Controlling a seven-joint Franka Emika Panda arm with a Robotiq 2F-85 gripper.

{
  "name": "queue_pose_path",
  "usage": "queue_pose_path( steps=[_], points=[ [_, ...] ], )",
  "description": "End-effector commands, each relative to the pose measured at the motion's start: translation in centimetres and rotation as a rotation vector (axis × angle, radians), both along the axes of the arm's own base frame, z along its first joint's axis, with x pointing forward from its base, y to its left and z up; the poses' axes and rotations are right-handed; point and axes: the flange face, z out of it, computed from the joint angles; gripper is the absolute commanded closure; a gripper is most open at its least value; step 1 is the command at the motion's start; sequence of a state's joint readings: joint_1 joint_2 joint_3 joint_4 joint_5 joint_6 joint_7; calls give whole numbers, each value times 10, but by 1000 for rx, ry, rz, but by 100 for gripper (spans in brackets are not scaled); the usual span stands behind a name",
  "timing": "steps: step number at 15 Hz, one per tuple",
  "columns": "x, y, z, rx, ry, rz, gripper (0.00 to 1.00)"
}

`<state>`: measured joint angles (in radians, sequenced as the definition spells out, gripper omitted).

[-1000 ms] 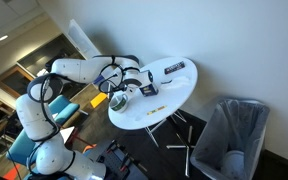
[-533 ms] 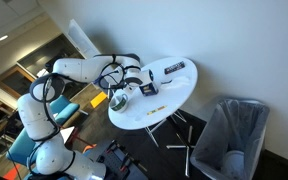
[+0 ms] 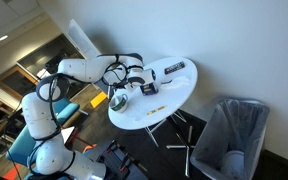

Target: Pour some of the things in the box into the mug and then stir them with the spoon

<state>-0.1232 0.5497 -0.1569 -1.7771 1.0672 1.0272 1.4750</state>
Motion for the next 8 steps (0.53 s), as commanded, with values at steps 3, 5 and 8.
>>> queue_pose_path(
  steps=[3,5,8],
  points=[
    [17,-1,3,-3,107,-1,99],
    [20,-1,6,-12,132,1,99],
    [24,-1,10,-27,154,-3,99]
  ],
)
